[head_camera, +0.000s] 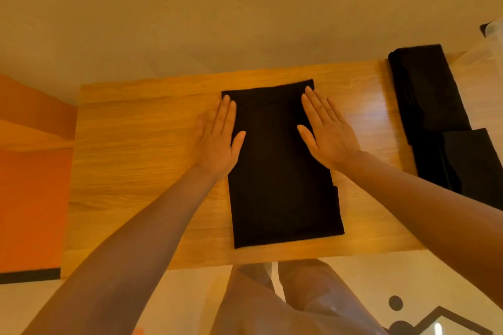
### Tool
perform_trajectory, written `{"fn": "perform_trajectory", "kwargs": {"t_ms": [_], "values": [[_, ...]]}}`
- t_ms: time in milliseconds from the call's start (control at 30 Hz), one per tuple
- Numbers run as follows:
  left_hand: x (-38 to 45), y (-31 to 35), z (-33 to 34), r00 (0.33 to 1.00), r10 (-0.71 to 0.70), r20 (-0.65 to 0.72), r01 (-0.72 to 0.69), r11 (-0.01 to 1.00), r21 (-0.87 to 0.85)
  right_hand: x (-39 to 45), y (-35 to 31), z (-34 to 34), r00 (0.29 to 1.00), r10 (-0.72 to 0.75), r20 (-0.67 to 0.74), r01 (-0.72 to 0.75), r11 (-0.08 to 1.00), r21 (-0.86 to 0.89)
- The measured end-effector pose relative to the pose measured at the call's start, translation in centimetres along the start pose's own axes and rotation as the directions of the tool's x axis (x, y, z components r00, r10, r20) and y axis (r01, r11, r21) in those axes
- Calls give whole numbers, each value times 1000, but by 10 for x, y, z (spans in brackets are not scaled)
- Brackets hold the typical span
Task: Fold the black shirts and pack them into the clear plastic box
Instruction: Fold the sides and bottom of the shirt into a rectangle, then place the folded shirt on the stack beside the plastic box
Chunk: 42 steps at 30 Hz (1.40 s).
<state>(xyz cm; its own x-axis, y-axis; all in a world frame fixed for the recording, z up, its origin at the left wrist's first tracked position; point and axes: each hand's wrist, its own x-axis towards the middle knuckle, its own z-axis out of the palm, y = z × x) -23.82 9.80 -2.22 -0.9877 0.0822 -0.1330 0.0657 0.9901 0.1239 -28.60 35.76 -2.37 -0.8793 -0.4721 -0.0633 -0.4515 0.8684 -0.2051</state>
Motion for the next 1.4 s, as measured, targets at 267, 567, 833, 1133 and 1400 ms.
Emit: {"fn": "perform_trajectory", "kwargs": {"t_ms": [267, 567, 833, 1133, 1400], "values": [[-125, 28, 26, 850, 512, 122, -519, 854, 30, -125, -35, 7, 949, -271, 159, 272, 962, 15], [-194, 25, 39, 927, 355, 119, -353, 935, -37, -209, -39, 29, 953, -187, 239, 201, 979, -33], [-204, 23, 43, 812, 576, -97, -574, 817, 53, -223, -32, 31, 948, -319, -20, 317, 946, -74], [-209, 35, 18, 958, 212, -193, -279, 844, -458, -232, -46, 13, 972, -192, -135, 221, 942, 251], [-207, 46, -2, 950, -281, 134, 248, 424, -871, -222, -50, -27, 952, 293, 87, -246, 567, 786]]}}
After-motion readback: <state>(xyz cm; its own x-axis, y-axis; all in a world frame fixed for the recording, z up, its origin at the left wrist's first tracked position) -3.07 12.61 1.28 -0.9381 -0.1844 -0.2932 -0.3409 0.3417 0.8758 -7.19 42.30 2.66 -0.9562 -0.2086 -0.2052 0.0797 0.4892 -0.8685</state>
